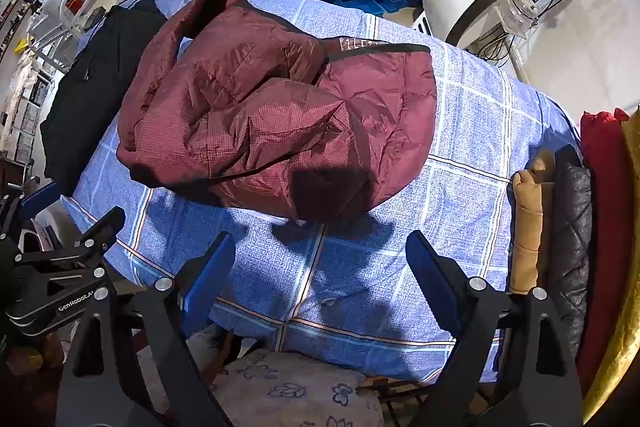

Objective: Fold large clothes
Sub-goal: 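Move both tools toward the crumpled maroon jacket on the bed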

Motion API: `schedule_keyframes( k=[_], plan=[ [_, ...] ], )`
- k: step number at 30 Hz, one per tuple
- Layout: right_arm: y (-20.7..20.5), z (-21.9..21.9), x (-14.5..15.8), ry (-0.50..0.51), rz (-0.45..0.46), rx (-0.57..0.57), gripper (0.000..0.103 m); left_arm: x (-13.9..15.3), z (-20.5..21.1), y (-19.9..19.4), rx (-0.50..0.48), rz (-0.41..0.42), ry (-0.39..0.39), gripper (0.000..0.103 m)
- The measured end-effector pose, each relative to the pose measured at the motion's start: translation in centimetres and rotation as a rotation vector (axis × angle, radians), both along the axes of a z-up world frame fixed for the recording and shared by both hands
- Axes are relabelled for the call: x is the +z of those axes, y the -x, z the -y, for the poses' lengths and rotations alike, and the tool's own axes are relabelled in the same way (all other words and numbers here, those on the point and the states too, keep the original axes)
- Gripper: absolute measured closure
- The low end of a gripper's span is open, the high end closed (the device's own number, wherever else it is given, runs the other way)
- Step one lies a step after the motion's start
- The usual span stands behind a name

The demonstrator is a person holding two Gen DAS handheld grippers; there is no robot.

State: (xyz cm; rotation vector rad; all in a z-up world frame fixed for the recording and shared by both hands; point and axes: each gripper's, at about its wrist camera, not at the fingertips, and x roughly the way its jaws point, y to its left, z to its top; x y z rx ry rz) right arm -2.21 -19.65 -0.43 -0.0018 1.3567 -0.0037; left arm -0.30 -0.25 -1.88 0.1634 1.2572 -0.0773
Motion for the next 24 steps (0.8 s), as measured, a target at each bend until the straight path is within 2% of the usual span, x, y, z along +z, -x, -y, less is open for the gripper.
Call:
schedule_keyframes(
  k=[24],
  plan=[
    [-0.48, -0.36, -0.03, -0.021, 0.002, 0.004, 0.017, -0.94, -0.13, -0.23, 0.007, -0.026, 0.013, 0.006]
  ],
)
